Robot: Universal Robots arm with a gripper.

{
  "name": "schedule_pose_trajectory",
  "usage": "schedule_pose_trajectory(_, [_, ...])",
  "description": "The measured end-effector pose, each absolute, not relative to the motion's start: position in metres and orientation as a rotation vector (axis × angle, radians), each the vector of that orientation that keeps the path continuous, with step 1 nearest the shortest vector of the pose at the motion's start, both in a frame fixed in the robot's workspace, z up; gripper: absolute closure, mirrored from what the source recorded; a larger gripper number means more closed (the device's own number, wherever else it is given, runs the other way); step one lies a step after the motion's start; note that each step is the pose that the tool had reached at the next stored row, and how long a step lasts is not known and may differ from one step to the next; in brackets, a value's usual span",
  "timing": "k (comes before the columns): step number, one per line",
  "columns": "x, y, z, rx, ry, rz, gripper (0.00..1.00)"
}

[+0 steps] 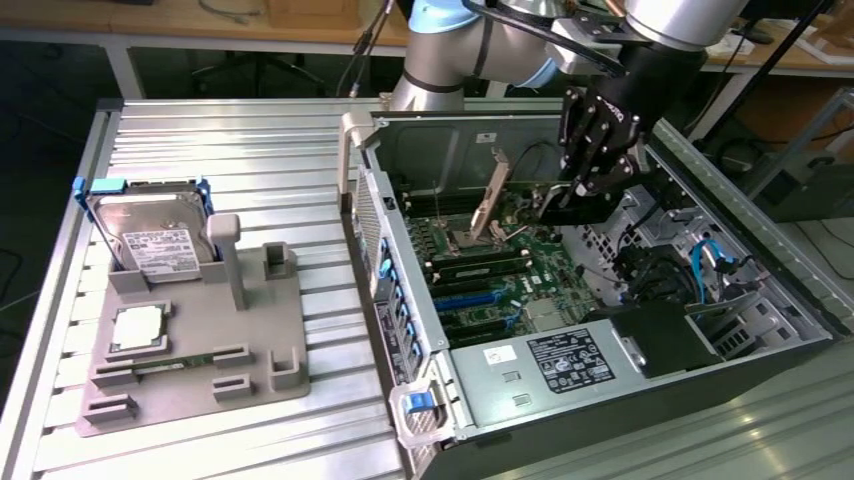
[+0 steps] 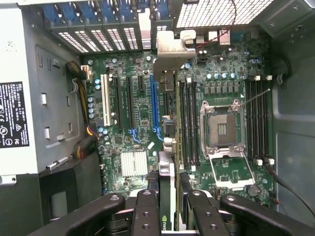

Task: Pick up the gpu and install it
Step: 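Insert the gpu into the slot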

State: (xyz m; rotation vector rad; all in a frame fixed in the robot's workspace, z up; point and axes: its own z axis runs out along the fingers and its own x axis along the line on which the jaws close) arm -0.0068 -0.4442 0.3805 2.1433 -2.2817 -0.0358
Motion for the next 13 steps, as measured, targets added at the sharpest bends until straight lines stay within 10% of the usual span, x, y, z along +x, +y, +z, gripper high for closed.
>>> schedule_pose_trajectory(13, [-0.0075,-0.4479,0.3731,2.152,-2.29,-0.057,0.73])
